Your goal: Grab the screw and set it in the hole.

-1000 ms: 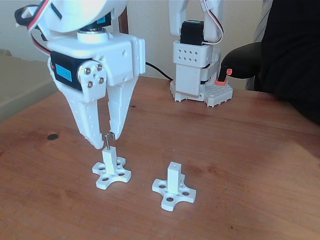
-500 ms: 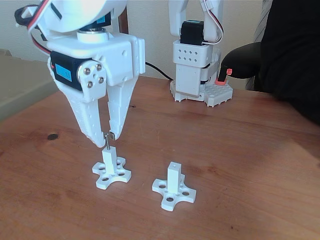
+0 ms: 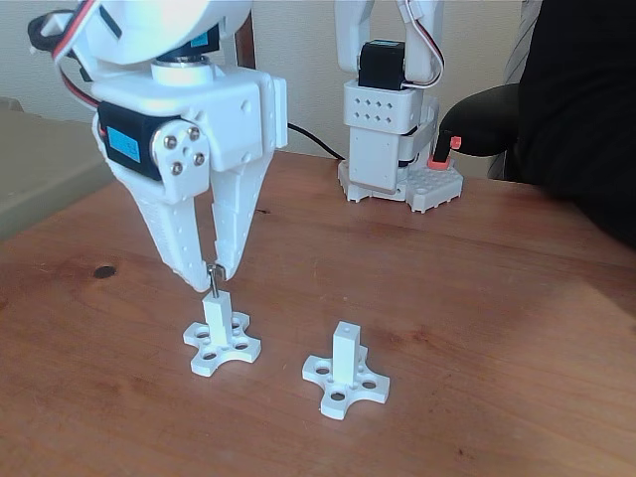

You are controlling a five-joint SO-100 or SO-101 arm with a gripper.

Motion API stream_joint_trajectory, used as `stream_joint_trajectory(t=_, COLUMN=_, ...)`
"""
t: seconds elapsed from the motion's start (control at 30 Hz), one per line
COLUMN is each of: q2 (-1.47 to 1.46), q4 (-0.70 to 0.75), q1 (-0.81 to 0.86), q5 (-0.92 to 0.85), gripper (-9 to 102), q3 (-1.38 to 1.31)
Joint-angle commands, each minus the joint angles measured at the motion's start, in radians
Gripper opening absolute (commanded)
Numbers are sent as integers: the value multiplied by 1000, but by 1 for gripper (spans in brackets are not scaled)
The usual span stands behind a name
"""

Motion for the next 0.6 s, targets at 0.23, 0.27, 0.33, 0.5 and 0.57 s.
stream_joint_trajectory(t=0.23, q2=20, q4=-25, q1=0, q5=-5, gripper=1, q3=-87)
stream_joint_trajectory(t=0.27, q2=20, q4=-25, q1=0, q5=-5, gripper=1, q3=-87)
stream_joint_trajectory(t=0.33, q2=20, q4=-26, q1=2, q5=-8, gripper=-1, q3=-87)
stream_joint_trajectory(t=0.5, q2=20, q4=-35, q1=3, q5=-9, gripper=-4, q3=-91)
stream_joint_trajectory(t=0.57, q2=20, q4=-38, q1=5, q5=-9, gripper=-4, q3=-95)
